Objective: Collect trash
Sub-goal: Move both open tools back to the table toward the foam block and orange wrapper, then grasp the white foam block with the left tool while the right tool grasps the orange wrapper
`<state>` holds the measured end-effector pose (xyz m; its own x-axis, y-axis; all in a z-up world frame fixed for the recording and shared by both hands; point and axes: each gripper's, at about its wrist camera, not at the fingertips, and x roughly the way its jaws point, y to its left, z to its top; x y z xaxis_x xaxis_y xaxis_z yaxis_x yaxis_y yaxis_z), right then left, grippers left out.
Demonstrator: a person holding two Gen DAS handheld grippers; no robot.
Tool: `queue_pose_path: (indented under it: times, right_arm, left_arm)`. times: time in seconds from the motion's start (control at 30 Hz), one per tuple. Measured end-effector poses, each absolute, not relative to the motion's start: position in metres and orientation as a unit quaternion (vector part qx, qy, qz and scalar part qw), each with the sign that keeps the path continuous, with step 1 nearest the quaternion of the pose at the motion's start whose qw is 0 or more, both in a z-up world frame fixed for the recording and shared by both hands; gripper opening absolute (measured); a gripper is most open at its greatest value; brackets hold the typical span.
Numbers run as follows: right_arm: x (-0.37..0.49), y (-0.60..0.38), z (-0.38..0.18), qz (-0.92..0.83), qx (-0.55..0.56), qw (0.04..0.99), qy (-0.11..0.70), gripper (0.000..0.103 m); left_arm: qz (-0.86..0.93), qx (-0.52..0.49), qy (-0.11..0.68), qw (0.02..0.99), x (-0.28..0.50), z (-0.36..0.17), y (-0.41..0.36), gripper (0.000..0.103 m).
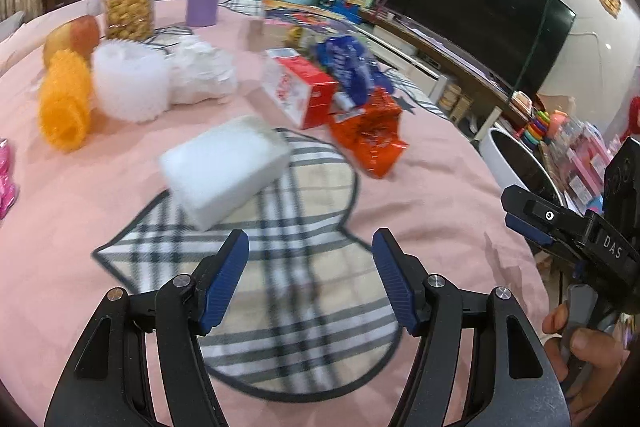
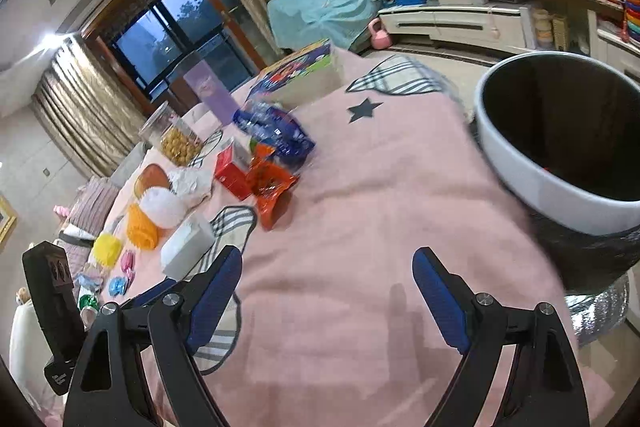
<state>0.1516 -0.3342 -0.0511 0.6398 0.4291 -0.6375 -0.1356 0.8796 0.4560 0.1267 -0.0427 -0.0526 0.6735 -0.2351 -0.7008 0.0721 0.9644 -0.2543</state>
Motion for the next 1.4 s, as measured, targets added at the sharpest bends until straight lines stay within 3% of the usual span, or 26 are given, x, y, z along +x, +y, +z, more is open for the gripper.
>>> queue_pose_path:
  times: [0.6,1.23,1.3,1.33,1.37,1.4]
  right_arm:
    - [0.171,-0.290,-0.063,0.182,0.177,0.876,0.409,0.089]
    - [0.232,-0.247,-0.077,0.188,0.144,0.874,0.425,0.086]
    - [0.239,-0.244,-0.079,0.186,0.139,0.874,0.427,0.076]
    - [0.242,-0.243,-0.079,0.184,0.135,0.874,0.428,0.072]
    - [0.244,-0.241,-0.080,0.183,0.130,0.875,0.430,0.060]
    - [0.246,-0.241,-0.080,0.182,0.128,0.874,0.432,0.041]
  left_arm:
    - [-0.045,-0.109,0.404,0.907,0.128,-0.062,-0.002,0.075]
    - [-0.043,-0.075,0.426,0.901,0.177,-0.068,0.009,0.077]
    - [-0.047,-0.070,0.426,0.901,0.180,-0.068,0.006,0.075]
    - [-0.049,-0.065,0.425,0.902,0.181,-0.068,0.004,0.068]
    - [-0.055,-0.060,0.424,0.902,0.182,-0.068,0.001,0.059]
    - [-0.053,-0.051,0.423,0.903,0.182,-0.068,-0.002,0.058]
